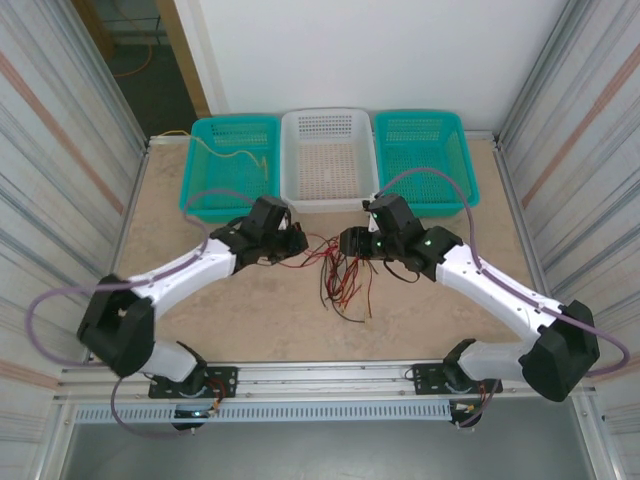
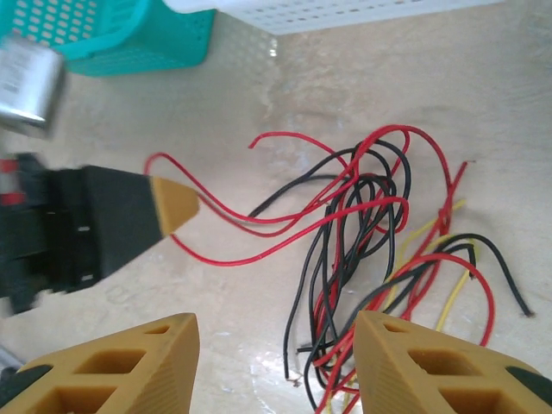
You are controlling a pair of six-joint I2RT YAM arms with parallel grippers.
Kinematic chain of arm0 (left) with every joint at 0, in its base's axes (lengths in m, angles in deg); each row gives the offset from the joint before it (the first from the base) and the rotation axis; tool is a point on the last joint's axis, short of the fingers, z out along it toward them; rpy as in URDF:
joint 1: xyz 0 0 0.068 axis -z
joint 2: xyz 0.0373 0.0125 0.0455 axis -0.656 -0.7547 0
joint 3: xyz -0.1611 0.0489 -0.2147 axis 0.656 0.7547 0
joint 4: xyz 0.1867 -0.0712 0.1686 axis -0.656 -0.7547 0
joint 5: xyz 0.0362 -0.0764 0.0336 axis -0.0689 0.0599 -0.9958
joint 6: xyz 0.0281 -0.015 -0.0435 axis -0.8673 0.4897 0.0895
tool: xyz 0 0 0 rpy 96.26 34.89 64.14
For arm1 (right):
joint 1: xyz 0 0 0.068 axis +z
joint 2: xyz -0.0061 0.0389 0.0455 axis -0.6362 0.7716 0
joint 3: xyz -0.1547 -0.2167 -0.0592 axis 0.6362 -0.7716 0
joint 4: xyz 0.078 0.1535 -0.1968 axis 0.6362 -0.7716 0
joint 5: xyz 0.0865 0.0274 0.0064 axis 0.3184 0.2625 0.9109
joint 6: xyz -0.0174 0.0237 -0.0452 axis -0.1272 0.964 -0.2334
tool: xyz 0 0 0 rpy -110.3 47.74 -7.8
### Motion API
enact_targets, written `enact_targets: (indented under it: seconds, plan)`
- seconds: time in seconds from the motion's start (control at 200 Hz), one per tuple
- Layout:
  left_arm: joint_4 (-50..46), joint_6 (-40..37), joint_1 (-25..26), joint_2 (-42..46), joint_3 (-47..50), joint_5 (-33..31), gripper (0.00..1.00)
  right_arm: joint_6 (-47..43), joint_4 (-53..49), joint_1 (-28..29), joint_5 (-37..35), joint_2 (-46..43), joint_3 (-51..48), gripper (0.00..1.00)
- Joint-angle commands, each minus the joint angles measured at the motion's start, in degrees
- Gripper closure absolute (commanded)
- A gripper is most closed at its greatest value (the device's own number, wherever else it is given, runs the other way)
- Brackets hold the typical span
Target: Untangle the cables
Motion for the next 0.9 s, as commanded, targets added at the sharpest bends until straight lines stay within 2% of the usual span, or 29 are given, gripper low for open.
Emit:
enact_targets:
  seconds: [0.0, 0.175, 0.361, 0.611, 0.767, 0.897]
  plan:
    - [-7.1, -13.3, 1.8, 7.3, -5.7, 0.7, 1.0, -2.8, 1.5, 0.6, 2.1, -0.2, 4.0, 0.49]
    - [-12.3, -18.7, 2.3, 12.4, -14.5, -0.1, 1.0, -3.4, 5.5, 1.9, 4.9, 2.3, 6.7, 0.46]
    - [-11.0, -20.0, 1.7, 13.3, -22.4, 4.3, 1.0, -2.3, 5.7, 3.1, 3.5, 5.4, 6.9, 0.48]
    - [-16.4, -26.3, 0.1, 14.1, -30.1, 2.4, 1.0, -7.1, -0.6, 2.8, -2.4, -1.7, 6.5, 0.42]
    - [-17.0, -26.7, -2.0, 14.2, -32.1, 8.5, 1.0, -7.8, -3.3, 0.7, -1.6, -4.6, 6.2, 0.42]
    - [-16.2, -26.3, -2.0, 14.2, -31.7, 11.9, 1.0, -6.7, 0.0, 0.3, -0.3, -8.7, 5.2, 0.39]
